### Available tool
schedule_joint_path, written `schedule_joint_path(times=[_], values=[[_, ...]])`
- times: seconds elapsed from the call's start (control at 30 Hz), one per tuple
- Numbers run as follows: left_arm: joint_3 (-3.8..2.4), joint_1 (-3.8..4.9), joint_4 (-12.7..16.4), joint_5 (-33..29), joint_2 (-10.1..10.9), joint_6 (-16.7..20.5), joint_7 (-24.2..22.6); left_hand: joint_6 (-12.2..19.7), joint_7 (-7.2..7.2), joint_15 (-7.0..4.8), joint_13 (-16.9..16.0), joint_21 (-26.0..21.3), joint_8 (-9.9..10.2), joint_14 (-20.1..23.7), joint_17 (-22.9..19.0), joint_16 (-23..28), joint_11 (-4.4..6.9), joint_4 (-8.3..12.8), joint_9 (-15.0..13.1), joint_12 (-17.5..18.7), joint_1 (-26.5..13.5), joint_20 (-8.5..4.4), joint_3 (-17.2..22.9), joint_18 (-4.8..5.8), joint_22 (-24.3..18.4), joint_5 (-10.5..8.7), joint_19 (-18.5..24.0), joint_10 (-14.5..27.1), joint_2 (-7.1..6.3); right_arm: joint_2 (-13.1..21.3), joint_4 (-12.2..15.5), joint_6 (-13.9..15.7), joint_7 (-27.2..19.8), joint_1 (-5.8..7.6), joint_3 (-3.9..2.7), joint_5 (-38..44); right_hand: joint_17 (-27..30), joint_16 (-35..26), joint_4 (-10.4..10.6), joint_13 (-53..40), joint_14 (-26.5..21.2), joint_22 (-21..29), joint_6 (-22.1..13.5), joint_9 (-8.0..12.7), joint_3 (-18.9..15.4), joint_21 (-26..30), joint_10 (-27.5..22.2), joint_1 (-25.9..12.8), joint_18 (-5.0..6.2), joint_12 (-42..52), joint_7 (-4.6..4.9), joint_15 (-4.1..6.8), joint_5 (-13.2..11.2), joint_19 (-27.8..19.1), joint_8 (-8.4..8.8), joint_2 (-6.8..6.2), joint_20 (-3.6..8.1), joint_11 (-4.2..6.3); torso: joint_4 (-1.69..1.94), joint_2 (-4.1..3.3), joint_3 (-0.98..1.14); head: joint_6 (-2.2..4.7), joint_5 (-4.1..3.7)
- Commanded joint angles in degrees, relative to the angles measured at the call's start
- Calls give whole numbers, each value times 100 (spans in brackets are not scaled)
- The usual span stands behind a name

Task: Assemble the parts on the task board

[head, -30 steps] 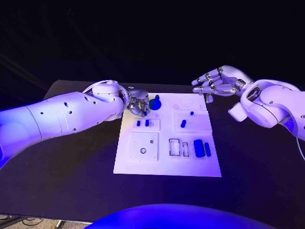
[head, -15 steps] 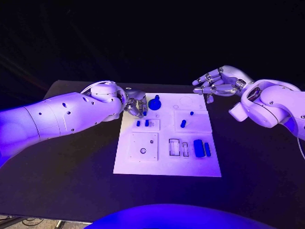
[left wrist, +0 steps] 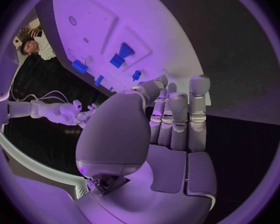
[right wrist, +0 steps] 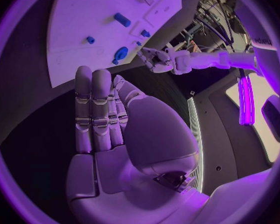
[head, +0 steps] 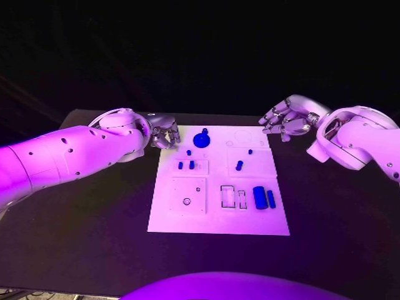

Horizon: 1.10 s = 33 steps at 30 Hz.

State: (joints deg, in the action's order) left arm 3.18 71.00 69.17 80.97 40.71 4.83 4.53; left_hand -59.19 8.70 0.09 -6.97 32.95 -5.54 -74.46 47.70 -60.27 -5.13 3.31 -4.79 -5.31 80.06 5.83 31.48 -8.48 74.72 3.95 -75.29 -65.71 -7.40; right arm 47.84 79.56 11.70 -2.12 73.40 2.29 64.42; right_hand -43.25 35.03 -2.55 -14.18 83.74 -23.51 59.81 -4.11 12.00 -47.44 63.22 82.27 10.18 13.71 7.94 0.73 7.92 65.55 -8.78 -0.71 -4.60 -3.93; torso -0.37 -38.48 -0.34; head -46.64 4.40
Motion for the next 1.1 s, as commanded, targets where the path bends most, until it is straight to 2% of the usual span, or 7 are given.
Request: schedule_joint_path(times=[0.03,0.13,0.23,0.43,0.6,0.8,1.1], values=[[-7,4,94,-2476,100,1147,-570,-60,4,-12,-23,-714,-49,207,-517,467,22,-45,-7,-130,-61,-6,-19,-150,-210,-34,227,-161,56,-54,30,-50,550,-59,1,2075,-277,381,-66,221,172,-90,105,9,221,-134,123,-96,40,-190,-26,25,-54,40,101,-133,8,15,-13,-8,3,93,-47],[-3,-22,239,-4368,211,1175,-1037,-80,-6,6,-59,-1205,-84,357,-934,856,19,-258,-6,-269,-395,24,-298,-188,-458,-36,354,-234,16,-108,46,-9,688,-126,1,2627,-428,597,-109,387,180,-153,165,9,390,-220,166,-180,38,-331,-47,23,-87,16,170,-187,11,14,-18,-9,-4,172,-76],[0,-87,455,-5782,332,1028,-1444,-70,20,43,-76,-1360,-100,447,-1111,1039,23,-401,-2,-333,-590,42,-568,-194,-595,-42,388,-205,-24,-173,35,20,796,-190,1,2990,-497,713,-139,532,178,-202,190,11,529,-286,148,-250,34,-458,-64,27,-113,-5,241,-235,10,16,-5,-4,-8,206,-114],[1,-198,985,-7478,586,636,-1913,-77,21,63,-120,-1814,-169,686,-1337,1407,8,-523,2,-505,-556,75,-1030,-206,-1031,-32,489,-107,101,-348,-31,-29,897,-327,2,3441,-519,793,-164,790,153,-261,184,15,739,-362,5,-374,37,-679,-49,22,-134,-47,379,-304,5,-18,7,-6,-14,272,-151],[1,-236,1239,-7984,716,485,-2036,-165,-58,104,-71,-2313,-216,996,-1703,2075,34,-440,-3,-500,-248,100,-1114,-203,-1515,-14,709,-72,278,-550,-150,-70,877,-442,6,3569,-608,923,-163,880,169,-334,208,11,817,-425,-19,-424,29,-732,-49,24,-154,-34,417,-310,4,-29,9,-17,-7,295,-172],[0,-245,1308,-8083,764,416,-2083,-184,-40,223,117,-2911,-73,1088,-2299,3295,-42,-355,16,-150,-125,247,-1108,-176,-2170,-14,1079,-174,287,-688,-252,-105,827,-510,7,3581,-654,997,-165,934,181,-406,213,11,864,-481,-32,-454,20,-760,-47,26,-166,-13,445,-317,4,-33,4,-22,-10,291,-176],[0,-247,1422,-8066,814,304,-2123,-211,-21,367,272,-2950,74,963,-2718,4402,-116,-373,26,160,-161,406,-1137,-197,-3136,4,1516,-273,270,-825,-417,-167,765,-554,7,3543,-670,1029,-158,974,181,-420,222,9,908,-499,-26,-478,20,-773,-45,29,-171,-16,463,-303,5,-36,3,-21,-9,247,-173]])
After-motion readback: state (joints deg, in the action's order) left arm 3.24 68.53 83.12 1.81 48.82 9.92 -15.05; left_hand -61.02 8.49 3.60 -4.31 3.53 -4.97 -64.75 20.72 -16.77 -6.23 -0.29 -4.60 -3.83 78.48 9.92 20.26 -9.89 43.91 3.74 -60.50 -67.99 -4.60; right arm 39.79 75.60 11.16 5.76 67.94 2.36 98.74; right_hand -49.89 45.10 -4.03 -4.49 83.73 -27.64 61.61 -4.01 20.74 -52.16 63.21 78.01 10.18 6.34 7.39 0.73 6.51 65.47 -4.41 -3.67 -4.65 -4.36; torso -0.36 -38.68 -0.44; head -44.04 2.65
